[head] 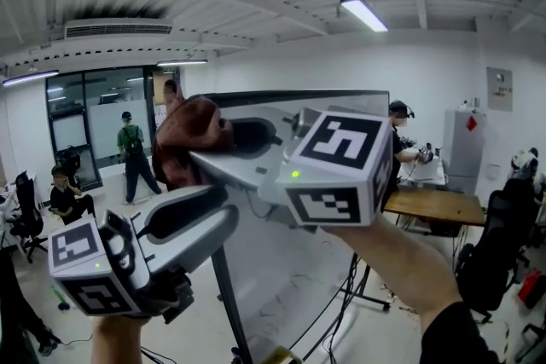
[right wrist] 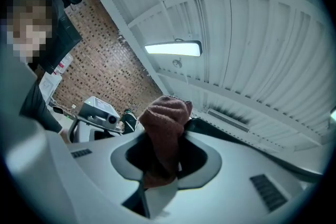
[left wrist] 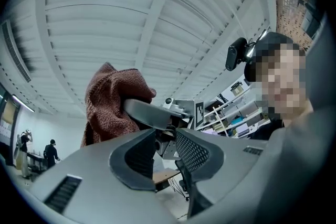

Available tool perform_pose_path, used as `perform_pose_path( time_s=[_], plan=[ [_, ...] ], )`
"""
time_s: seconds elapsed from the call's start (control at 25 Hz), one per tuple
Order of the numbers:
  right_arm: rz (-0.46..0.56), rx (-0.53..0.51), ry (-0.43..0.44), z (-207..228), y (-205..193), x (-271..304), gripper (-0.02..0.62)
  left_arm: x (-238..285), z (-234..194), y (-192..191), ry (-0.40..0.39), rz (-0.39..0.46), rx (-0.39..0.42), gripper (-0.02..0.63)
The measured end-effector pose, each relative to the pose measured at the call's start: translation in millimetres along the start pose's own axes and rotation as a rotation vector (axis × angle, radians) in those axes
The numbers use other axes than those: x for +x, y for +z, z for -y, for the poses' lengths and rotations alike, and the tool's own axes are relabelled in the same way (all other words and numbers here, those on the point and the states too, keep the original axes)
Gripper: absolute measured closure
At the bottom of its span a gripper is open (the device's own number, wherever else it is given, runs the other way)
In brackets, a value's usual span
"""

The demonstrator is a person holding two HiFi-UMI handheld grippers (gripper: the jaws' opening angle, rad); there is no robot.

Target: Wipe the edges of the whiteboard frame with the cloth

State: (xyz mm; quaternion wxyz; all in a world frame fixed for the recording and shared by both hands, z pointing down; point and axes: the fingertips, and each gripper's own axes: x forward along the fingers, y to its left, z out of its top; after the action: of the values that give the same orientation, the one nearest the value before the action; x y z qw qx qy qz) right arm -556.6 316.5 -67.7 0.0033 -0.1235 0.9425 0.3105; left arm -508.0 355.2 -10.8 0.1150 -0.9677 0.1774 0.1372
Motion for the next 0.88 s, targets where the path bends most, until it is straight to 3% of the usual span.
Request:
perform_pose_path(
  time_s=[0.2,0.52,0.68,0.88],
  plan=[
    [0.055,-0.053,0.011,15,30,0,0.474,17,-7,6,0.008,0.008,0.007,0.491],
    [0.080,0.083,0.047,41,45,-6,0.475,19,-10,4,0.025,0.021,0.006,0.491],
    [0.074,0.097,0.051,55,47,-12,0.476,23,-8,10,0.031,0.045,-0.004,0.491],
    [0.034,0.186,0.050,88,25,-20,0.476,41,0,12,0.013,0.073,-0.027,0.491]
  ],
)
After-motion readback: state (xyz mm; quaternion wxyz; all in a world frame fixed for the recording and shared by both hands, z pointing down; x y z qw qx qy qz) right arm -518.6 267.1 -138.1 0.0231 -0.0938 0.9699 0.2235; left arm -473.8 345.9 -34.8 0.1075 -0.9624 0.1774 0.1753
